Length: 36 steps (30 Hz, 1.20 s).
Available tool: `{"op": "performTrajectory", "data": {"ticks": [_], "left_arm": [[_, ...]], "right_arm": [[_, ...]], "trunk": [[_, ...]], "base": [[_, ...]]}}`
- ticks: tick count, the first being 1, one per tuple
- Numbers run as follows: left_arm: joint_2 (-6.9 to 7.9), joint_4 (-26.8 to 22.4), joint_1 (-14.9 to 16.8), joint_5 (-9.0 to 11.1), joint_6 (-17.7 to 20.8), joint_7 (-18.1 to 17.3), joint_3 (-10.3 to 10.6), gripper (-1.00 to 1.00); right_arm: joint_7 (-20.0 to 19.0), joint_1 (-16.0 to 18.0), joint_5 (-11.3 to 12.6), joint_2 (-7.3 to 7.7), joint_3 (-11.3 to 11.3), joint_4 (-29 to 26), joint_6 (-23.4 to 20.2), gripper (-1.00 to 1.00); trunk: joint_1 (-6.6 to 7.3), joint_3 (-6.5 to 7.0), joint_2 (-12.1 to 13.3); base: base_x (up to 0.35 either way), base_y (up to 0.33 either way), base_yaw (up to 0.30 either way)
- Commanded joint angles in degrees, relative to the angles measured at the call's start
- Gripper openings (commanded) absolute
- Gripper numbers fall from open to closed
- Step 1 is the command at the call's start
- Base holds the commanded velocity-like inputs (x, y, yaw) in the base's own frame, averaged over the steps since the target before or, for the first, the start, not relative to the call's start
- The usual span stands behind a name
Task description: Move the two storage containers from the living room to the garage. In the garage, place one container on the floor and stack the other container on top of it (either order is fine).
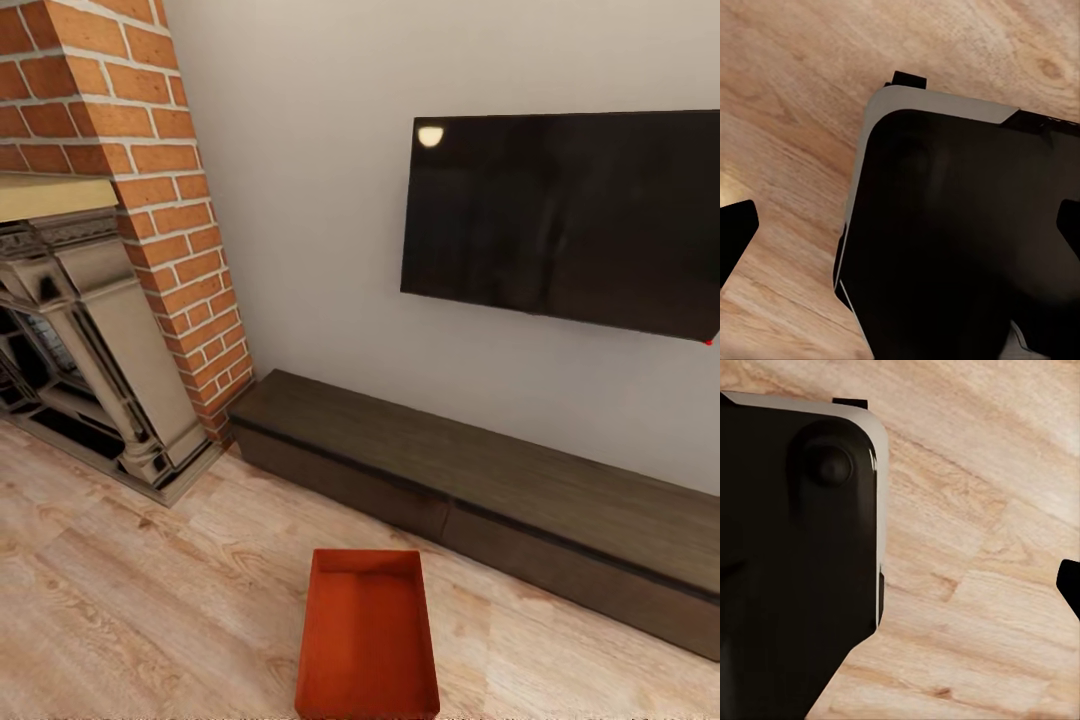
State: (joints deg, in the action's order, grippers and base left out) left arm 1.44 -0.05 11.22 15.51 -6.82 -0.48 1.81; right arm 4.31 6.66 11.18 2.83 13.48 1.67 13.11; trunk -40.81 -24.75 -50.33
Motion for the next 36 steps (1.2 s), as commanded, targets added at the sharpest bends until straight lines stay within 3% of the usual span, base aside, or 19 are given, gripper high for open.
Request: {"op": "performTrajectory", "data": {"ticks": [1, 36], "left_arm": [[-0.01, 0.05, 0.03, 0.4, -0.18, -0.05, 0.21, 1.0], [-0.01, 0.05, 0.03, 0.4, -0.12, -0.05, 0.21, 1.0]], "right_arm": [[0.03, 0.08, 0.51, -0.02, 0.49, 0.18, 0.33, 1.0], [0.04, 0.07, 0.51, -0.37, 0.51, 0.18, 0.42, 1.0]], "trunk": [[0.0, -0.15, -0.04], [0.0, -3.31, -0.04]], "base": [[0.0, 0.0, 0.0], [0.0, 0.0, -0.021]]}}
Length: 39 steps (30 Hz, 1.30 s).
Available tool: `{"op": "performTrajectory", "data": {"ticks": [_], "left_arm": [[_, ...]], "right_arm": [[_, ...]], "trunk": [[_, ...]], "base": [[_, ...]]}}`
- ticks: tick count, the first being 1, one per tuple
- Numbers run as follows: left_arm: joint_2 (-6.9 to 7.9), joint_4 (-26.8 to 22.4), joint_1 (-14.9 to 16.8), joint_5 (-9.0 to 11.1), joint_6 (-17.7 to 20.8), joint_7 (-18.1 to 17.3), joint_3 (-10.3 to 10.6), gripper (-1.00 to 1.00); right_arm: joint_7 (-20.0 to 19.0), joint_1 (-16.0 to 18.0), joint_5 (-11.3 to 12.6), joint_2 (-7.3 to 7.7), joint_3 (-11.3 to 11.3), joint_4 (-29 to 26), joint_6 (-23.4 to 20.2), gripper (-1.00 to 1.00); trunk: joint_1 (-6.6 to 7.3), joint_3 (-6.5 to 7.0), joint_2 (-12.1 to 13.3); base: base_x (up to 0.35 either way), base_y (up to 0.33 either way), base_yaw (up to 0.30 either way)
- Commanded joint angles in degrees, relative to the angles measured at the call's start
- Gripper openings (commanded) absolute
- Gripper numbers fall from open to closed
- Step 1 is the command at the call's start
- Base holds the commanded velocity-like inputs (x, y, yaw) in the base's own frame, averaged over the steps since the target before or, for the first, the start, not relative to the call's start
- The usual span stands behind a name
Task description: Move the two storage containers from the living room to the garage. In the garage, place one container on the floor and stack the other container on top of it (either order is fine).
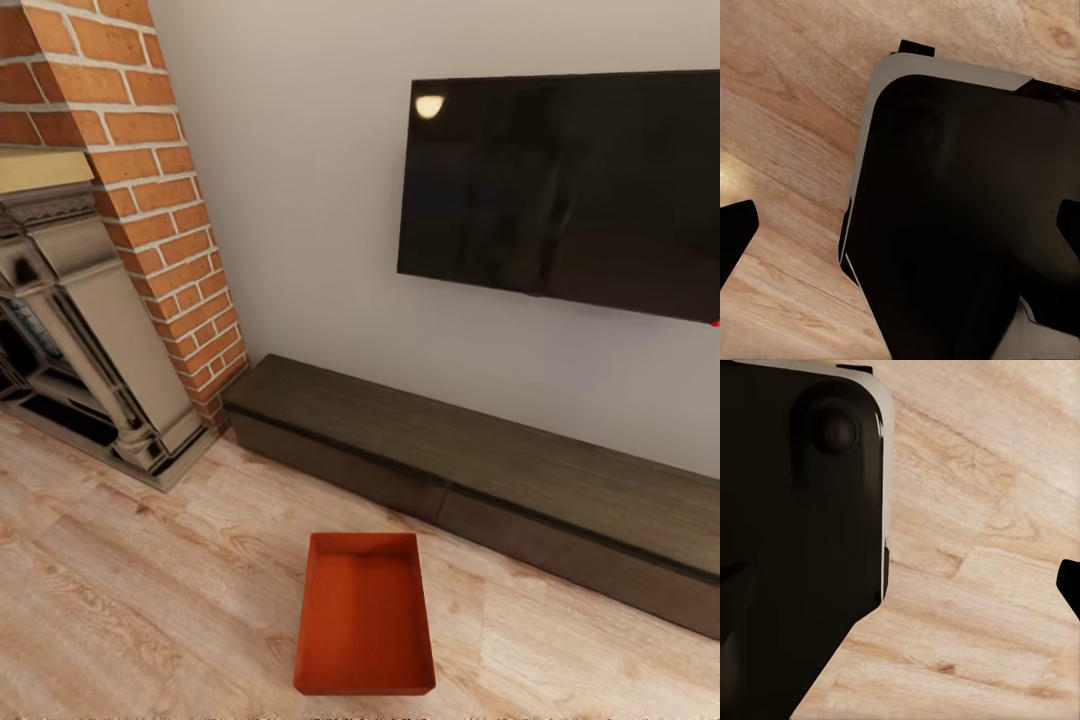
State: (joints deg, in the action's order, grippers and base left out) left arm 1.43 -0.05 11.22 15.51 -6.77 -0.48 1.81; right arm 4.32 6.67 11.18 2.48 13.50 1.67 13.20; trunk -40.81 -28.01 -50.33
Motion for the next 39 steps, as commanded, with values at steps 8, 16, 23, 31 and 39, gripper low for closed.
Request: {"op": "performTrajectory", "data": {"ticks": [8, 16, 23, 31, 39], "left_arm": [[0.0, 0.05, 0.03, 0.4, -0.22, -0.05, 0.21, 1.0], [0.04, 0.05, 0.03, 0.4, -0.18, -0.05, 0.21, 1.0], [0.06, 0.05, 0.03, 0.4, -0.2, -0.05, 0.21, 1.0], [0.07, 0.05, 0.03, 0.4, -0.23, -0.05, 0.21, 1.0], [0.07, 0.05, 0.03, 0.4, -0.2, -0.05, 0.21, 1.0]], "right_arm": [[0.0, 0.04, 0.51, -0.02, 0.51, 0.18, 0.33, 1.0], [0.0, 0.04, 0.51, -0.02, 0.52, 0.18, 0.33, 1.0], [0.01, 0.08, 0.51, -0.02, 0.49, 0.18, 0.33, 1.0], [-0.01, 0.04, 0.47, 0.04, 0.52, 0.18, 0.32, 1.0], [-0.1, 0.02, 0.42, 0.15, 0.55, 0.18, 0.22, 1.0]], "trunk": [[0.0, -0.75, -0.04], [0.0, -1.45, -0.04], [0.0, -2.07, -0.04], [0.0, -2.77, -0.04], [0.0, -3.5, -0.04]], "base": [[0.0, -0.112, 0.0], [0.0, -0.02, 0.0], [0.0, -0.001, 0.0], [0.0, 0.0, 0.0], [0.0, 0.0, 0.0]]}}
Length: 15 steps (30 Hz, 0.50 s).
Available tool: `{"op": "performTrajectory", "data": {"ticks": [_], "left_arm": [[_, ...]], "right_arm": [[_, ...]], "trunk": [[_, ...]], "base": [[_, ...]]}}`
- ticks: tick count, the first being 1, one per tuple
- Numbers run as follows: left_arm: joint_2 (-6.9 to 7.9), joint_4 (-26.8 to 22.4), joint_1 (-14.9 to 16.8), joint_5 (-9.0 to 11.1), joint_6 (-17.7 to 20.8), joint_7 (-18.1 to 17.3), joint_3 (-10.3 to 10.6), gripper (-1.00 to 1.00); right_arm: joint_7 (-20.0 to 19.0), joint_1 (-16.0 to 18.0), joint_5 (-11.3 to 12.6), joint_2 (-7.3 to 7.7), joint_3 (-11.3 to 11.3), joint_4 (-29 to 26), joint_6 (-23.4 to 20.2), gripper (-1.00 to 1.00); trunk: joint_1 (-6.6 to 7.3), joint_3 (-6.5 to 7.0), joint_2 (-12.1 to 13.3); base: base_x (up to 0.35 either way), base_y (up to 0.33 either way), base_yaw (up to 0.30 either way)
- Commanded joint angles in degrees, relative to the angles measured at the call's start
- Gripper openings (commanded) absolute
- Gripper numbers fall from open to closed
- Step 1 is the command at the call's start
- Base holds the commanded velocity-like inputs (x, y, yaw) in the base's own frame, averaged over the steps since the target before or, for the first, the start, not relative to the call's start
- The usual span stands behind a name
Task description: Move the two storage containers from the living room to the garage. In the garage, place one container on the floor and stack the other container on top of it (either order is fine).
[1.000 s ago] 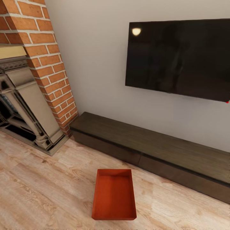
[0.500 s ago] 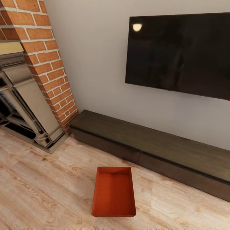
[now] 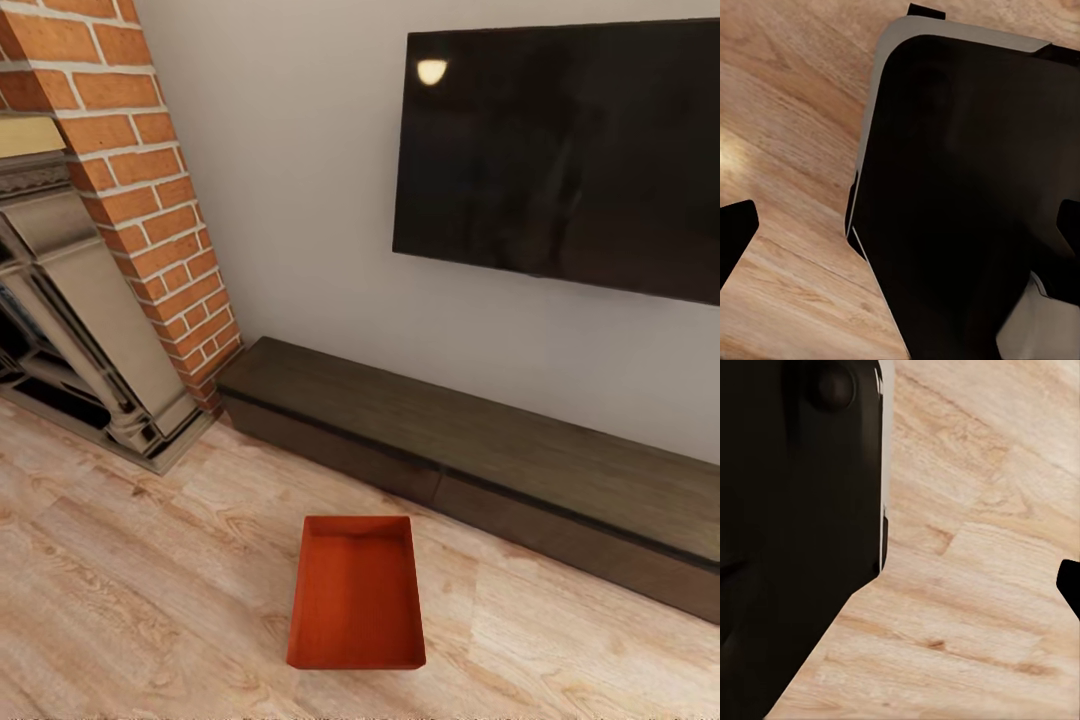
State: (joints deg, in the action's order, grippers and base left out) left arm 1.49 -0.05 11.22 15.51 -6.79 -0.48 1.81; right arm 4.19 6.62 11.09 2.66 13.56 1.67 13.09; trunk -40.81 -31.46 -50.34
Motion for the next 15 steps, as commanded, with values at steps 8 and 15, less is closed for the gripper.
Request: {"op": "performTrajectory", "data": {"ticks": [8, 15], "left_arm": [[0.0, 0.05, 0.02, 0.4, -0.23, -0.05, 0.21, 1.0], [0.0, 0.04, -0.01, 0.37, -0.23, -0.05, 0.21, 1.0]], "right_arm": [[0.03, 0.09, 0.51, 0.07, 0.49, 0.18, 0.36, 1.0], [0.03, 0.1, 0.51, 0.07, 0.47, 0.18, 0.36, 1.0]], "trunk": [[0.0, -0.78, -0.04], [0.0, -1.41, -0.04]], "base": [[0.0, 0.0, 0.0], [0.0, 0.0, 0.0]]}}
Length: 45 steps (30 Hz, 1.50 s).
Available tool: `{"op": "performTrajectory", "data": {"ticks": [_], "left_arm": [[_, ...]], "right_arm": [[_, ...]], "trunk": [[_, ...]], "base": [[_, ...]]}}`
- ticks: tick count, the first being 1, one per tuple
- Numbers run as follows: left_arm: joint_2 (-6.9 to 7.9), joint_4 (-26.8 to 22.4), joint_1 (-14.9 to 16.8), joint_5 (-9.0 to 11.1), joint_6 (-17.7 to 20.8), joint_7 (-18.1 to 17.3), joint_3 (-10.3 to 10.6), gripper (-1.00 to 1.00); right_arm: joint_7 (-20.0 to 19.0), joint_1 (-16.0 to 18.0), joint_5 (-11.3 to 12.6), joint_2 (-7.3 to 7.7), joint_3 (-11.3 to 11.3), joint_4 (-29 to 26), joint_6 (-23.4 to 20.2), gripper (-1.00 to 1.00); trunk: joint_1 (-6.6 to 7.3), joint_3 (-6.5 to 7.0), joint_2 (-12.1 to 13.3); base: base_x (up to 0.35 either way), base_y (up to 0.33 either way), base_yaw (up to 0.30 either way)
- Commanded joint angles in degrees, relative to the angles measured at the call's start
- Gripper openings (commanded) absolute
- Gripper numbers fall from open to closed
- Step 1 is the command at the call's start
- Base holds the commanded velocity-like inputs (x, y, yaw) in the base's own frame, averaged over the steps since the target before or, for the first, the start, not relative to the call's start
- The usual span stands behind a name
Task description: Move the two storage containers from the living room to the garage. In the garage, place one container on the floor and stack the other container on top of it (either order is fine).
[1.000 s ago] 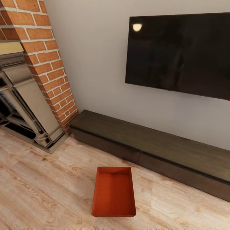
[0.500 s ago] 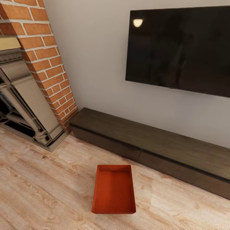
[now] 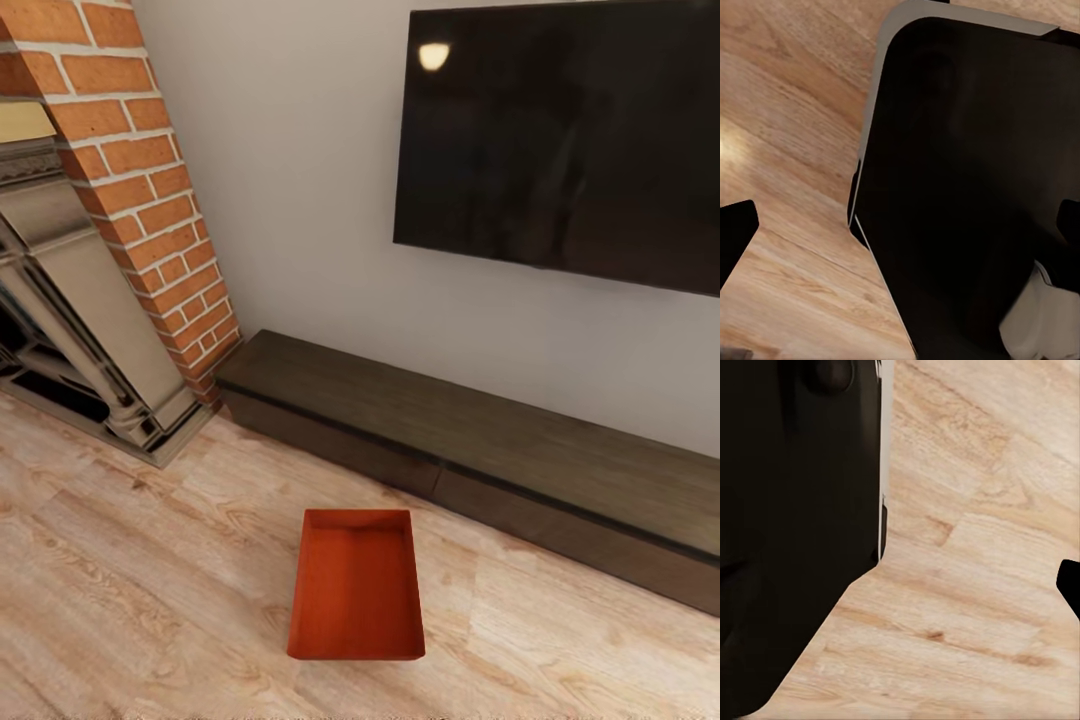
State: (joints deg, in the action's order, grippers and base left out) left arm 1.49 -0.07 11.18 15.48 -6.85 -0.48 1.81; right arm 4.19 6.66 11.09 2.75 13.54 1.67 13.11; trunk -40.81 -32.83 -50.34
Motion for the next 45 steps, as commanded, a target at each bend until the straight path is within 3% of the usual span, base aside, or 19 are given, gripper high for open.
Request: {"op": "performTrajectory", "data": {"ticks": [1, 45], "left_arm": [[-0.03, 0.03, 0.03, 0.36, -0.21, -0.05, 0.21, 1.0], [-0.17, -0.37, 0.07, -0.27, -0.27, -0.14, 0.3, 1.0]], "right_arm": [[0.03, 0.05, 0.51, -0.02, 0.48, 0.18, 0.33, 1.0], [0.03, 0.03, 0.51, -0.03, 0.51, 0.18, 0.05, 1.0]], "trunk": [[0.0, -0.14, -0.03], [0.0, -4.15, -0.03]], "base": [[0.0, 0.0, 0.0], [0.0, 0.0, -0.003]]}}
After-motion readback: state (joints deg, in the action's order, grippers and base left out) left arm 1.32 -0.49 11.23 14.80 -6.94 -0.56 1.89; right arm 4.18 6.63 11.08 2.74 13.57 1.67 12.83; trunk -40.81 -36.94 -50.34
